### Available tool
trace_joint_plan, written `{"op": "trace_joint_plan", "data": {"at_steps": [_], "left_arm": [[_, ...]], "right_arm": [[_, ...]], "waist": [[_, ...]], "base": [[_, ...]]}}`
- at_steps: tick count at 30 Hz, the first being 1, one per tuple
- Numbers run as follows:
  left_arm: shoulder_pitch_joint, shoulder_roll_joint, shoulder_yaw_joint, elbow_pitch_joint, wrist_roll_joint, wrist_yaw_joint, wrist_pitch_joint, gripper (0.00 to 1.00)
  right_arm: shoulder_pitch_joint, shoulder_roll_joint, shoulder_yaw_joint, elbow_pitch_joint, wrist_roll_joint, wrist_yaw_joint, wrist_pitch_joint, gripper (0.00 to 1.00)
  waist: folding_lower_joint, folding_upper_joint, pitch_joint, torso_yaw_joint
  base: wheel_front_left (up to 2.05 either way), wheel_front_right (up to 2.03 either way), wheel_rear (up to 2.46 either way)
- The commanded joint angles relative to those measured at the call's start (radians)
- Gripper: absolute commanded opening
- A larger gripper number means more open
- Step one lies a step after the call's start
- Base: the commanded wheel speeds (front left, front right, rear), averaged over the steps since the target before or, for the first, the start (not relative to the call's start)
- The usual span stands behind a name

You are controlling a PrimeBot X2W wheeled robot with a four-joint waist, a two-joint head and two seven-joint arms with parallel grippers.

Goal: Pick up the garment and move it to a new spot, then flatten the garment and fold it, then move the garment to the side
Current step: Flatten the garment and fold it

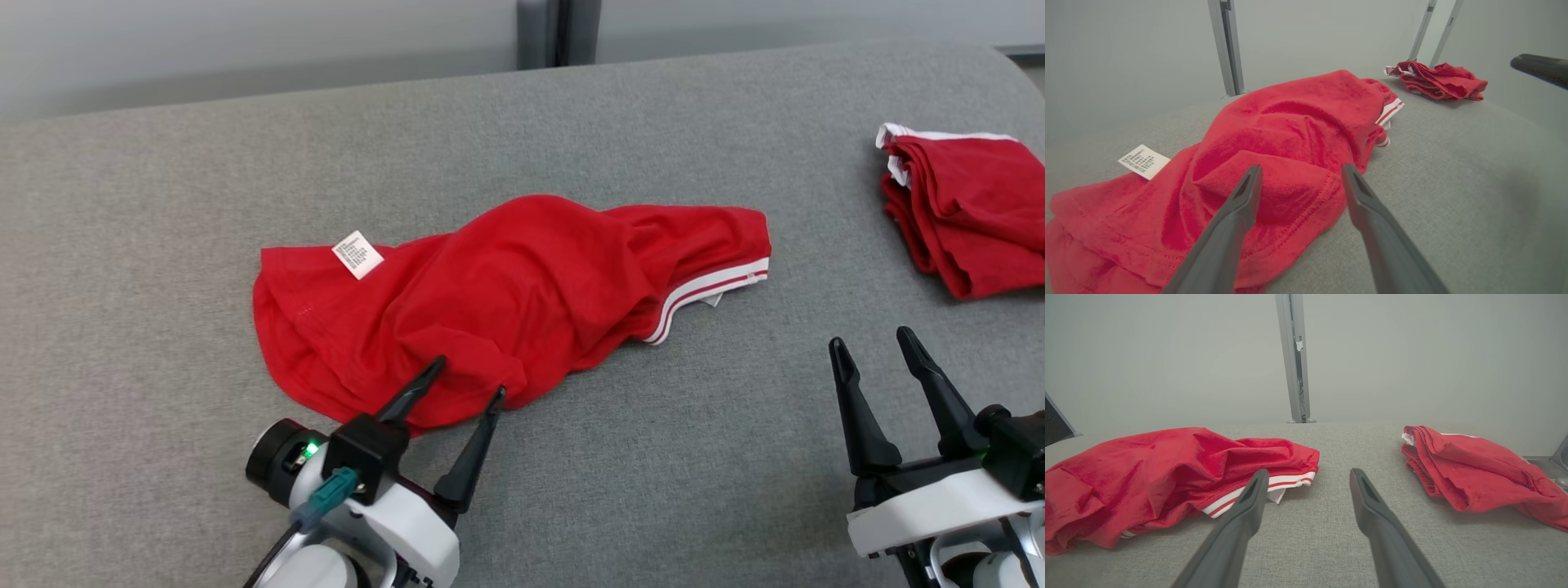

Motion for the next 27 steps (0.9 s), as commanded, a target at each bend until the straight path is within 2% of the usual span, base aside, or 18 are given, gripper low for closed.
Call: {"op": "trace_joint_plan", "data": {"at_steps": [1, 5, 12, 13, 14, 15, 21, 27], "left_arm": [[-0.026, 0.001, -0.011, 0.013, 0.015, -0.01, 0.005, 1.0], [-0.053, -0.001, -0.042, 0.063, 0.033, -0.025, 0.025, 1.0], [-0.104, 0.019, -0.043, 0.138, 0.05, -0.016, 0.068, 1.0], [-0.111, 0.023, -0.038, 0.138, 0.052, -0.011, 0.062, 0.65], [-0.114, 0.025, -0.034, 0.137, 0.053, -0.01, 0.057, 0.26], [-0.115, 0.027, -0.031, 0.134, 0.051, -0.007, 0.05, 0.0], [-0.113, 0.054, -0.005, 0.062, 0.049, 0.007, 0.004, 0.0], [-0.06, 0.107, 0.058, -0.04, 0.033, 0.059, 0.005, 0.0]], "right_arm": [[-0.013, 0.0, -0.004, 0.002, 0.0, 0.0, -0.012, 1.0], [-0.031, 0.008, 0.002, 0.016, -0.001, 0.0, -0.026, 1.0], [-0.048, 0.016, 0.008, 0.036, 0.001, 0.0, -0.047, 1.0], [-0.048, 0.017, 0.007, 0.04, 0.001, 0.0, -0.049, 1.0], [-0.049, 0.018, 0.006, 0.043, 0.002, 0.0, -0.05, 1.0], [-0.05, 0.018, 0.004, 0.046, 0.002, 0.0, -0.054, 1.0], [-0.053, 0.025, -0.007, 0.055, 0.004, 0.0, -0.062, 1.0], [-0.051, 0.028, -0.014, 0.059, 0.01, 0.0, -0.068, 1.0]], "waist": [[0.0, 0.0, 0.022, -0.016], [0.0, 0.0, 0.044, -0.03], [0.0, 0.0, 0.065, -0.047], [0.0, 0.0, 0.066, -0.049], [0.0, 0.0, 0.067, -0.049], [0.0, 0.0, 0.067, -0.05], [0.0, 0.0, 0.063, -0.042], [0.0, 0.0, 0.055, -0.025]], "base": [[0.0, 0.0, 0.0], [0.0, 0.0, 0.0], [0.0, 0.0, 0.0], [0.0, 0.0, 0.0], [0.0, 0.0, 0.0], [0.0, 0.0, 0.0], [0.0, 0.0, 0.0], [0.0, 0.0, 0.0]]}}
